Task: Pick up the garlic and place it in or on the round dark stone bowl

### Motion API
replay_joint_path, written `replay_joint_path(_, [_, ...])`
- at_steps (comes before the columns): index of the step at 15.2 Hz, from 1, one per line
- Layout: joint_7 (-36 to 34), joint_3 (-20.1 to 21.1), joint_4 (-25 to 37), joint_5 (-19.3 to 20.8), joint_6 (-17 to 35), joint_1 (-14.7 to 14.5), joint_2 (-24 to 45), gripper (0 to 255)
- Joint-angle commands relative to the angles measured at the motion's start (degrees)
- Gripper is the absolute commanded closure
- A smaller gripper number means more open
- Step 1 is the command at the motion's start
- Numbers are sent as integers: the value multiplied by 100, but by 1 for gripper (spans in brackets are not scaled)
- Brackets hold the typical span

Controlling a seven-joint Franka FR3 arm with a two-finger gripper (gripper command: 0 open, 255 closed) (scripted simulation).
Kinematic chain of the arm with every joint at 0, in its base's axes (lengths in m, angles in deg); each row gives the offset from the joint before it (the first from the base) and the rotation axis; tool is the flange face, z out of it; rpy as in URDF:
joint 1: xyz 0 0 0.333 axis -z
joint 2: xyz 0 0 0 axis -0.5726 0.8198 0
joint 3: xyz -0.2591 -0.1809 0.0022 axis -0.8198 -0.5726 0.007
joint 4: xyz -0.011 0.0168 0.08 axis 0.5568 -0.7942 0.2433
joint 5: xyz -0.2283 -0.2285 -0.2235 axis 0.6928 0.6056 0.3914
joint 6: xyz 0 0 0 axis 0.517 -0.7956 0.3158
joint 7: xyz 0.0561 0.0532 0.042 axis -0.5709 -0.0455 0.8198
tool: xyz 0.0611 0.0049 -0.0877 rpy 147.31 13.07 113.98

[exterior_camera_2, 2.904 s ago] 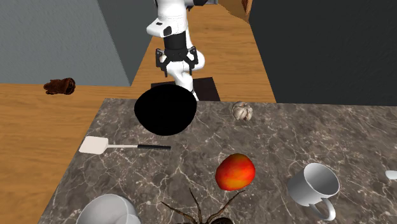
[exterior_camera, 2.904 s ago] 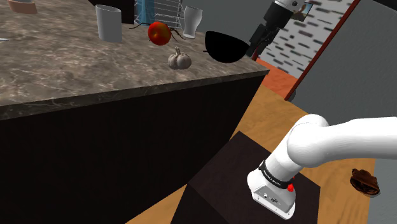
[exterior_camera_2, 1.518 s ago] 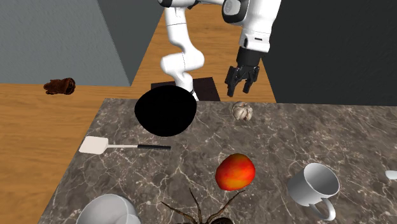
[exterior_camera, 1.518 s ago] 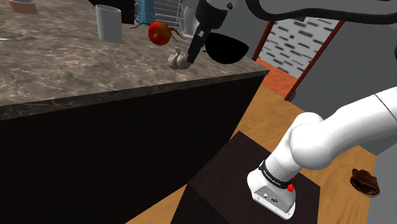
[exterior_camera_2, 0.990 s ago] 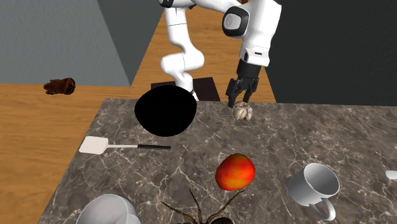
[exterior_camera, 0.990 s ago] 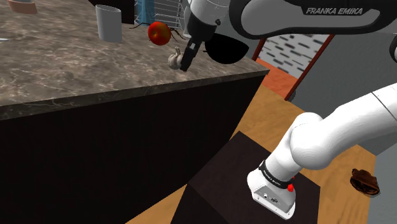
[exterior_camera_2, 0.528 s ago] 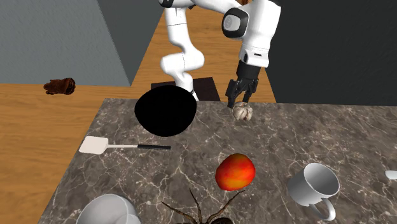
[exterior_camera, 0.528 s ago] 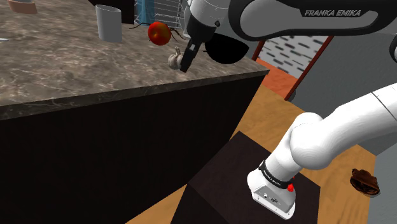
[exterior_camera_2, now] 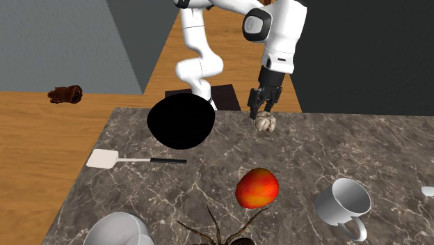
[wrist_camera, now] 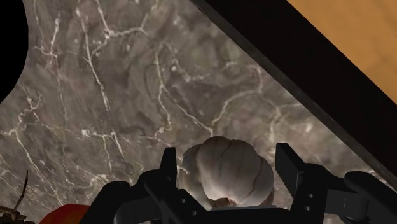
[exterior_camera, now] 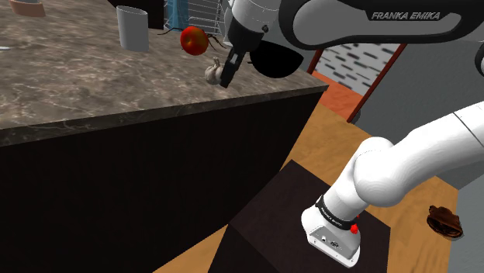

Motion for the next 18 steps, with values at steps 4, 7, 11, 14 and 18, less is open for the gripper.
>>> replay_joint_path(4, [46, -8, 148, -13, -142, 1, 5, 255])
replay_joint_path(7, [111, -17, 387, -27, -358, 7, 20, 255])
replay_joint_path(11, [193, -24, 720, -38, -646, 18, 55, 255])
replay_joint_path(14, [250, -25, 982, -42, -862, 29, 94, 255])
replay_joint_path(18, [323, -22, 1350, -40, -1153, 46, 164, 255])
